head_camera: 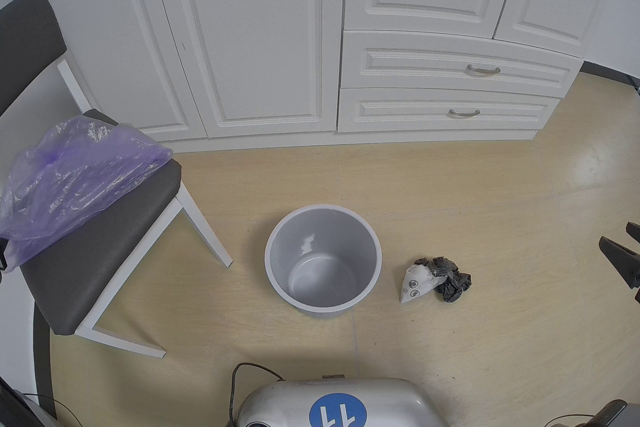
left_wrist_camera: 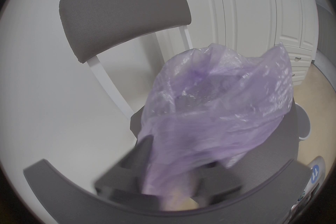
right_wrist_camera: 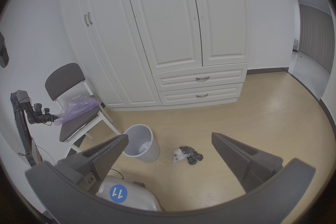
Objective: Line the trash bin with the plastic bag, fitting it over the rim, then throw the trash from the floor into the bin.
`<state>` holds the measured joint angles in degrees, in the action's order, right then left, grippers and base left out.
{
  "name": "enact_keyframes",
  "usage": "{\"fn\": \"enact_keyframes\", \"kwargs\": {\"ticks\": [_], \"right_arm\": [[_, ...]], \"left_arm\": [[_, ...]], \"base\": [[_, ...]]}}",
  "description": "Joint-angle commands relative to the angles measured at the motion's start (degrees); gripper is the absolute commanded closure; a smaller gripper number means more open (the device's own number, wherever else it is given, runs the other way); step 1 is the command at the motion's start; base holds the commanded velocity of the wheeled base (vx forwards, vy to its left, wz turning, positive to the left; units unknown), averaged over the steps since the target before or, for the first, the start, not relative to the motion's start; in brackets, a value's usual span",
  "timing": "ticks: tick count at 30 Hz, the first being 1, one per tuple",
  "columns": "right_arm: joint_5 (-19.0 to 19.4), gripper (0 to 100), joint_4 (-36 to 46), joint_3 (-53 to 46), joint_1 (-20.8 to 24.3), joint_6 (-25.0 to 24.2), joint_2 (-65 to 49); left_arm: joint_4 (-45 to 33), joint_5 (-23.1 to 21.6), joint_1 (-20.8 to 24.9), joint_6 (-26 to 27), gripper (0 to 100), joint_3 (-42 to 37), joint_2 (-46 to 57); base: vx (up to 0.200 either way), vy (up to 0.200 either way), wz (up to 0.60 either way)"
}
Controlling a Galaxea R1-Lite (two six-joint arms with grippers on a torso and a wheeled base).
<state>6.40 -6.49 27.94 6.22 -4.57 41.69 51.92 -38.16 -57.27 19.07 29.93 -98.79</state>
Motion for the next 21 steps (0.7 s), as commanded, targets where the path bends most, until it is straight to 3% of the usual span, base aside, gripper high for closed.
{"fn": "enact_keyframes", "kwargs": {"ticks": [1, 6, 14, 17, 21], "right_arm": [[0.0, 0, 0.0, 0.0, 0.0, 0.0, 0.1], [0.1, 0, 0.0, 0.0, 0.0, 0.0, 0.1], [0.0, 0, 0.1, 0.0, 1.4, 0.0, -1.1], [0.1, 0, 0.0, 0.1, 1.4, 0.0, -0.6], [0.1, 0, 0.0, 0.0, 1.7, 0.0, 0.1]], "left_arm": [[0.0, -0.1, 0.0, 0.1, 100, -2.6, 2.5], [1.1, -0.4, 0.0, 0.4, 100, -5.8, 4.5], [15.6, -1.0, 0.0, -1.0, 100, -16.7, 8.0], [17.7, -0.9, 3.7, -4.7, 100, -18.1, 10.6], [17.5, 0.1, 15.6, -17.5, 100, -18.1, 18.5]], "base": [[0.0, 0.0, 0.0], [0.0, 0.0, 0.0], [0.0, 0.0, 0.0], [0.0, 0.0, 0.0], [0.0, 0.0, 0.0]]}}
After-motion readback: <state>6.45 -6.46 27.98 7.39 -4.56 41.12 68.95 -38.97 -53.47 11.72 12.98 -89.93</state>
